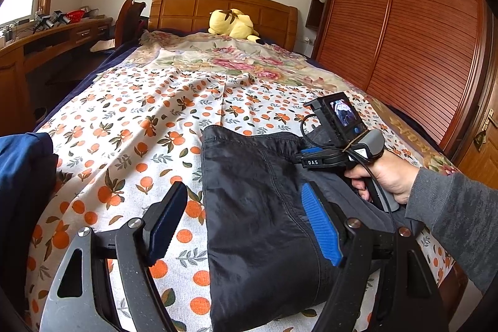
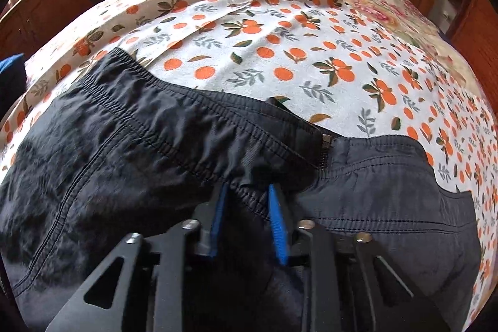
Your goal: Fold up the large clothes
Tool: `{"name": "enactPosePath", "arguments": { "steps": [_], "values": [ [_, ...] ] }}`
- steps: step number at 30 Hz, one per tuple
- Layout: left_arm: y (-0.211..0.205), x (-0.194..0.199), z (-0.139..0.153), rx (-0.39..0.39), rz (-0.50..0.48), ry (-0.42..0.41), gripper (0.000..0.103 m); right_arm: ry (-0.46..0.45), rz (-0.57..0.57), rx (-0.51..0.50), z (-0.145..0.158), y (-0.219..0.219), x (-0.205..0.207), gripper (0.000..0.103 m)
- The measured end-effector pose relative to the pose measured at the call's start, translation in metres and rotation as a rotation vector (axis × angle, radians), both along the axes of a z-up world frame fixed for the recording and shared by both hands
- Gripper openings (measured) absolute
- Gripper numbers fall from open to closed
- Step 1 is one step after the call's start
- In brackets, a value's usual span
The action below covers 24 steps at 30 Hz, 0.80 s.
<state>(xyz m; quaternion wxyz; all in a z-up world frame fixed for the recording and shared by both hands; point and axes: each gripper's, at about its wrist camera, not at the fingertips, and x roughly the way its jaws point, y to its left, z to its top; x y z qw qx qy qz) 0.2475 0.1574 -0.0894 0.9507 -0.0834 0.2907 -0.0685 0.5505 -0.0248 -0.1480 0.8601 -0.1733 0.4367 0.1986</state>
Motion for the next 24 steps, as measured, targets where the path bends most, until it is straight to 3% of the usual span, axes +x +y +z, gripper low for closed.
{"name": "enactPosePath", "arguments": {
  "steps": [5, 9, 12, 15, 17, 24],
  "values": [
    [-0.004, 0.001, -0.001, 0.016, -0.01, 0.003, 0.077, -0.029, 0.009, 0.0, 0.009, 0.001, -0.004, 0.008],
    [-0.004, 0.002, -0.004, 0.021, -0.011, 0.009, 0.077, -0.157, -0.017, 0.083, 0.038, 0.001, -0.01, 0.007],
    [-0.007, 0.003, -0.005, 0.023, -0.016, 0.015, 0.077, -0.159, -0.051, 0.056, 0.044, 0.009, -0.005, 0.01],
    [-0.012, 0.004, -0.006, 0.028, -0.026, 0.017, 0.077, -0.15, -0.053, 0.062, 0.05, 0.006, -0.007, 0.022],
    [-0.016, 0.005, -0.005, 0.035, -0.036, 0.015, 0.077, -0.156, -0.064, 0.061, 0.059, -0.004, -0.013, 0.042],
    [-0.045, 0.001, -0.003, 0.066, -0.095, 0.012, 0.077, -0.161, -0.052, 0.074, 0.078, -0.063, -0.09, 0.048]
  ]
}}
